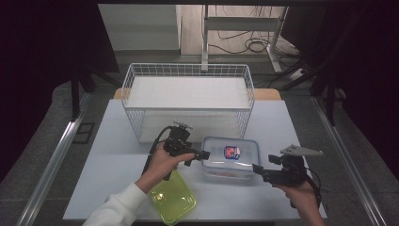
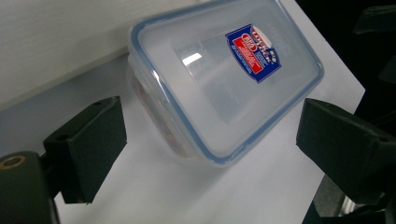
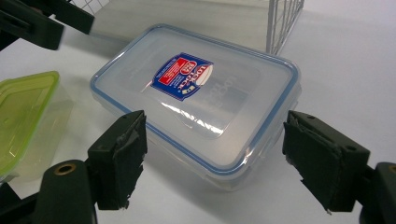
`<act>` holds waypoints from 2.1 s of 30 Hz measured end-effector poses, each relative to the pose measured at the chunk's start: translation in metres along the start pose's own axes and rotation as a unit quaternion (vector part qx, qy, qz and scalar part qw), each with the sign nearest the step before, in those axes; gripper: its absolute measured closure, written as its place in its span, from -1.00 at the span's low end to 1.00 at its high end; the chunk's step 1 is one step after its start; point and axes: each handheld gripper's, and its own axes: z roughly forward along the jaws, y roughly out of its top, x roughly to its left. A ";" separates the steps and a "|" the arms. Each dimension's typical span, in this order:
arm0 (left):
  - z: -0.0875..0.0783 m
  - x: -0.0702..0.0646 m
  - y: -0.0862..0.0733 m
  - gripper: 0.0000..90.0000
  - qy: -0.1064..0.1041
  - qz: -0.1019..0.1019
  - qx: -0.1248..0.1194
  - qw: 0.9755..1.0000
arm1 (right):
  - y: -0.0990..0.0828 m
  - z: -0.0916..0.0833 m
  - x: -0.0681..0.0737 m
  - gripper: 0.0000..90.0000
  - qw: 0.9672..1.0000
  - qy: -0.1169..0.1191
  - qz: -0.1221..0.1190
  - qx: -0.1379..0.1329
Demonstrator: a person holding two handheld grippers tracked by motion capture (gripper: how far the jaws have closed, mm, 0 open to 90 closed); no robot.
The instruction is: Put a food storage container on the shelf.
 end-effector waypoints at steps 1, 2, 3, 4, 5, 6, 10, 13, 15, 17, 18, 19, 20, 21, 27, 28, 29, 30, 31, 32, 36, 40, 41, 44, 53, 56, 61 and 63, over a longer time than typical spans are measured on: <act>0.003 0.001 0.001 -0.82 -0.001 -0.004 0.005 1.000 | 0.000 0.000 0.000 -0.51 1.000 0.000 0.000 0.000; 0.006 0.002 0.003 -0.82 -0.003 -0.008 0.010 1.000 | 0.000 0.000 -0.001 -0.51 1.000 -0.001 0.000 0.000; 0.009 0.004 0.003 -0.82 -0.005 -0.013 0.014 1.000 | -0.001 0.000 -0.001 -0.51 1.000 -0.001 0.000 -0.001; 0.012 0.006 0.004 -0.82 -0.009 -0.020 0.017 1.000 | -0.001 0.000 -0.002 -0.51 1.000 -0.002 0.000 0.000; 0.017 0.009 0.006 -0.81 -0.014 -0.031 0.024 0.999 | -0.001 0.001 -0.002 -0.51 1.000 -0.002 0.000 0.000; 0.017 0.009 0.006 -0.81 -0.014 -0.031 0.024 0.999 | -0.001 0.001 -0.002 -0.51 1.000 -0.002 0.000 0.000; 0.025 0.013 0.007 -0.81 -0.018 -0.037 0.042 0.998 | -0.001 0.000 -0.003 -0.51 1.000 -0.003 0.001 0.000; 0.033 0.016 0.008 -0.80 -0.031 -0.050 0.054 0.997 | -0.001 -0.001 -0.004 -0.51 1.000 -0.005 0.003 -0.002; 0.035 0.017 0.009 -0.80 -0.036 -0.051 0.057 0.996 | -0.001 -0.002 -0.005 -0.51 1.000 -0.006 0.004 -0.002; 0.039 0.017 0.008 -0.79 -0.044 -0.061 0.058 0.995 | -0.001 -0.003 -0.006 -0.51 1.000 -0.007 0.005 -0.005; 0.040 0.017 0.008 -0.79 -0.044 -0.061 0.062 0.995 | -0.001 -0.003 -0.007 -0.51 1.000 -0.009 0.006 -0.005; 0.041 0.018 0.008 -0.79 -0.043 -0.057 0.065 0.995 | -0.001 -0.003 -0.008 -0.51 1.000 -0.010 0.007 -0.006; 0.043 0.017 0.008 -0.79 -0.043 -0.056 0.067 0.995 | -0.001 -0.003 -0.008 -0.51 1.000 -0.011 0.008 -0.007; 0.046 0.018 0.008 -0.79 -0.044 -0.057 0.071 0.995 | -0.001 -0.004 -0.010 -0.51 1.000 -0.012 0.009 -0.008; 0.053 0.021 0.008 -0.75 -0.048 -0.068 0.076 0.994 | -0.002 -0.004 -0.014 -0.51 1.000 -0.014 0.012 -0.008; 0.054 0.022 0.008 -0.75 -0.049 -0.068 0.078 0.993 | -0.002 -0.004 -0.014 -0.51 1.000 -0.014 0.012 -0.008; 0.055 0.023 0.009 -0.74 -0.052 -0.070 0.080 0.993 | -0.002 -0.004 -0.014 -0.51 1.000 -0.014 0.013 -0.008; 0.056 0.024 0.009 -0.74 -0.054 -0.073 0.082 0.993 | -0.002 -0.003 -0.015 -0.51 1.000 -0.015 0.013 -0.008; 0.057 0.024 0.009 -0.73 -0.053 -0.074 0.083 0.992 | -0.003 -0.002 -0.017 -0.50 1.000 -0.016 0.013 -0.006; 0.058 0.024 0.008 -0.72 -0.051 -0.072 0.084 0.993 | -0.003 -0.002 -0.017 -0.50 1.000 -0.016 0.015 -0.007; 0.060 0.022 0.008 -0.67 -0.054 -0.068 0.087 0.992 | -0.001 0.004 -0.024 -0.51 1.000 -0.009 0.024 -0.001; 0.060 0.022 0.008 -0.65 -0.052 -0.064 0.089 0.993 | 0.003 0.015 -0.034 -0.55 0.999 0.014 0.049 0.018; 0.060 0.022 0.009 -0.63 -0.052 -0.064 0.089 0.993 | 0.005 0.024 -0.041 -0.58 0.997 0.033 0.063 0.032; 0.059 0.022 0.009 -0.61 -0.053 -0.068 0.085 0.993 | 0.007 0.034 -0.047 -0.60 0.994 0.049 0.081 0.052; 0.058 0.027 0.010 -0.53 -0.062 -0.076 0.086 0.991 | 0.006 0.064 -0.065 -0.65 0.985 0.070 0.125 0.096; 0.058 0.027 0.010 -0.53 -0.062 -0.076 0.085 0.992 | 0.004 0.068 -0.069 -0.65 0.982 0.080 0.137 0.104; 0.057 0.027 0.010 -0.53 -0.062 -0.076 0.085 0.992 | 0.003 0.075 -0.074 -0.56 0.974 0.118 0.162 0.104; 0.057 0.026 0.009 -0.53 -0.060 -0.075 0.084 0.992 | 0.003 0.077 -0.075 -0.49 0.971 0.133 0.170 0.107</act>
